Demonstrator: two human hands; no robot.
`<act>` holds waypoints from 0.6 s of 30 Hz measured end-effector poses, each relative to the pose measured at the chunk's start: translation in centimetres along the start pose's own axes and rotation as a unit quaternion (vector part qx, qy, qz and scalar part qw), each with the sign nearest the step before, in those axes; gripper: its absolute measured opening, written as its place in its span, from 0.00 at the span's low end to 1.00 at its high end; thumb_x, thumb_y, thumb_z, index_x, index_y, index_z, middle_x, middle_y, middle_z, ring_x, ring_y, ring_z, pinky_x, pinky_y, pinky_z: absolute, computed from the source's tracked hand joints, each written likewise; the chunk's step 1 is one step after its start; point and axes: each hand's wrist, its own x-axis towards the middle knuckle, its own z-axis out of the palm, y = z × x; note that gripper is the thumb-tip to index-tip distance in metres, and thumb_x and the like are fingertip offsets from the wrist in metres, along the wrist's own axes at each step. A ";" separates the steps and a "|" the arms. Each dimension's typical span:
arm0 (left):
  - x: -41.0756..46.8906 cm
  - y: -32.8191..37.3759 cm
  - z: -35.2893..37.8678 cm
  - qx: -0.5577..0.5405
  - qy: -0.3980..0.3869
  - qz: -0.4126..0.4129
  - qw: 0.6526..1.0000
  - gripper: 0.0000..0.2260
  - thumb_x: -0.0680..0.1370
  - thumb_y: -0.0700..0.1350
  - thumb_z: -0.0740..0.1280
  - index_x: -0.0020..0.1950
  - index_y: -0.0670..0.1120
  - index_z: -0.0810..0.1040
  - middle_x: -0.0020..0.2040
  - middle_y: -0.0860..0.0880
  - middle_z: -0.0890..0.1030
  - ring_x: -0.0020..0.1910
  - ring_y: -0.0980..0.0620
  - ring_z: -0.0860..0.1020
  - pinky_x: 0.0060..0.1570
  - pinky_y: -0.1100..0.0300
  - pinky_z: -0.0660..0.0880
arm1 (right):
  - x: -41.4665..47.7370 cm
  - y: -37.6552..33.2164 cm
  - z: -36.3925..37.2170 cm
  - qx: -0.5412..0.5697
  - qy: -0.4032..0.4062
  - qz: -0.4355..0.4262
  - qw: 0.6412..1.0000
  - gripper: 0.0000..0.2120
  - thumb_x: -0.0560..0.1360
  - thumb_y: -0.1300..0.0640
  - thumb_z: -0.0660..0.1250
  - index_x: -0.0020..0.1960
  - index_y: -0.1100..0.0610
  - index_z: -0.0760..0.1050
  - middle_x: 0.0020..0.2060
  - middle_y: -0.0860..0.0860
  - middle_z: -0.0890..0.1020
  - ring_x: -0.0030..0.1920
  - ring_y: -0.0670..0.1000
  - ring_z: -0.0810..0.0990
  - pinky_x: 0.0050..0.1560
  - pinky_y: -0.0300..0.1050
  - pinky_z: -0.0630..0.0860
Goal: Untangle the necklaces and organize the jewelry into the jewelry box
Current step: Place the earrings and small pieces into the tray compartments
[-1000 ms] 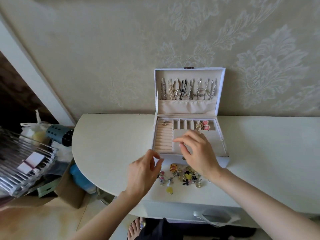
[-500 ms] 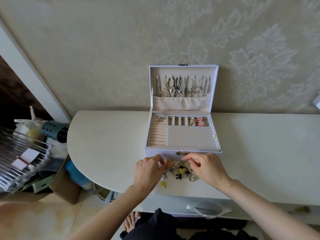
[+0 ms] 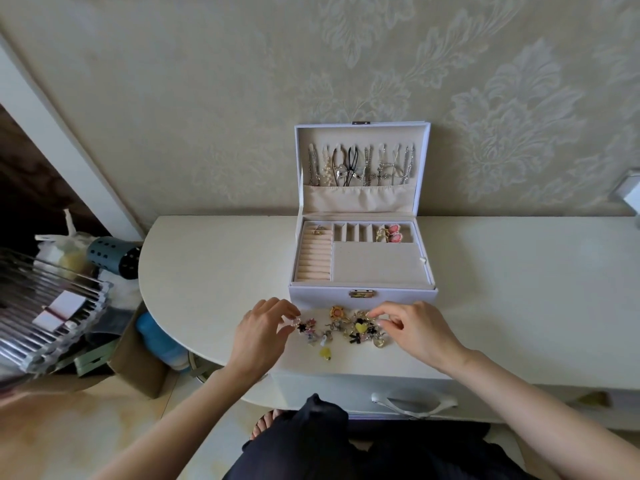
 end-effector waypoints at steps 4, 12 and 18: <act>-0.3 -0.4 0.1 0.026 -0.010 0.005 1.000 0.08 0.73 0.48 0.72 0.51 0.50 0.79 0.50 0.54 0.78 0.49 0.52 0.76 0.43 0.62 0.67 | -0.2 -0.2 -0.1 0.006 -0.008 0.004 1.000 0.09 0.77 0.55 0.66 0.54 0.47 0.81 0.25 0.29 0.72 0.32 0.36 0.73 0.29 0.32 0.62; 0.3 -0.5 0.7 0.042 -0.020 -0.008 0.999 0.07 0.75 0.49 0.70 0.50 0.48 0.80 0.49 0.51 0.77 0.50 0.50 0.75 0.41 0.61 0.67 | -0.7 1.0 -1.1 -0.013 0.009 0.033 0.999 0.08 0.77 0.56 0.66 0.53 0.47 0.81 0.20 0.42 0.69 0.24 0.41 0.70 0.35 0.38 0.70; 0.4 -0.1 0.8 0.031 -0.004 -0.004 0.999 0.04 0.76 0.47 0.68 0.47 0.47 0.77 0.50 0.52 0.75 0.48 0.52 0.75 0.37 0.62 0.68 | -1.2 1.7 -1.8 -0.011 0.027 0.059 0.998 0.06 0.76 0.55 0.67 0.49 0.47 0.81 0.22 0.30 0.73 0.25 0.38 0.72 0.34 0.31 0.66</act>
